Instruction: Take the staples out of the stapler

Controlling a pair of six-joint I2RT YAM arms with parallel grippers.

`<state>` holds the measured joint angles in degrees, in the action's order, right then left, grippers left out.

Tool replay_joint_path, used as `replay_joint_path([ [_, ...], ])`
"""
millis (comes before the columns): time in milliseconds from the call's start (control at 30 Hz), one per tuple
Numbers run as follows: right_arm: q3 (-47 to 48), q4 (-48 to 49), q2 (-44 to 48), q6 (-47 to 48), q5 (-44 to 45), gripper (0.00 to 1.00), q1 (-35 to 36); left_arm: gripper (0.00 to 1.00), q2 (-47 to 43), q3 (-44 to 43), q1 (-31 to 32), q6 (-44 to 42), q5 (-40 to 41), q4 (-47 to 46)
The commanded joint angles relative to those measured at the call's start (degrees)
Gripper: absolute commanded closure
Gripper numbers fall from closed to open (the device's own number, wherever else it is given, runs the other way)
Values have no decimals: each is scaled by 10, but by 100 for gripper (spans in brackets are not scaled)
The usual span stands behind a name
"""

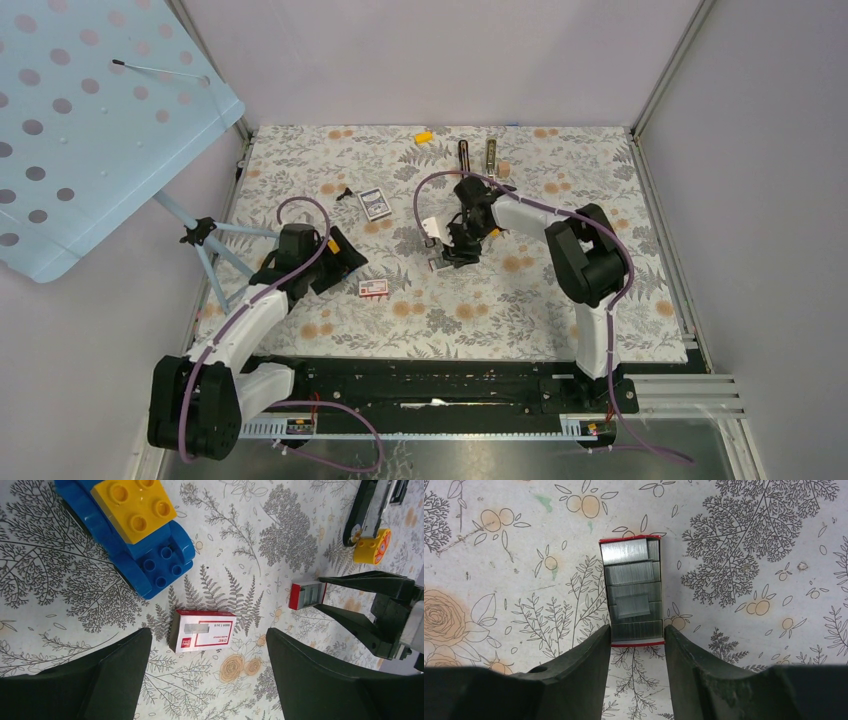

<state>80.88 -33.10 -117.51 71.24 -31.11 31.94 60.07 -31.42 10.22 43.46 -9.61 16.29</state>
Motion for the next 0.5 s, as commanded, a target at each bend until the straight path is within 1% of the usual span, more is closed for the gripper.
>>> replay_joint_path([
  [0,-30,-27,7,13,7,51,7,12,14,15,-3,10,-22,-41],
  [300,-46,-20,30,7,-17,55,10,16,39,31,0,14,-36,-73],
  [467,-57,-13,44,-9,-17,55,12,19,64,35,6,14,-38,-91],
])
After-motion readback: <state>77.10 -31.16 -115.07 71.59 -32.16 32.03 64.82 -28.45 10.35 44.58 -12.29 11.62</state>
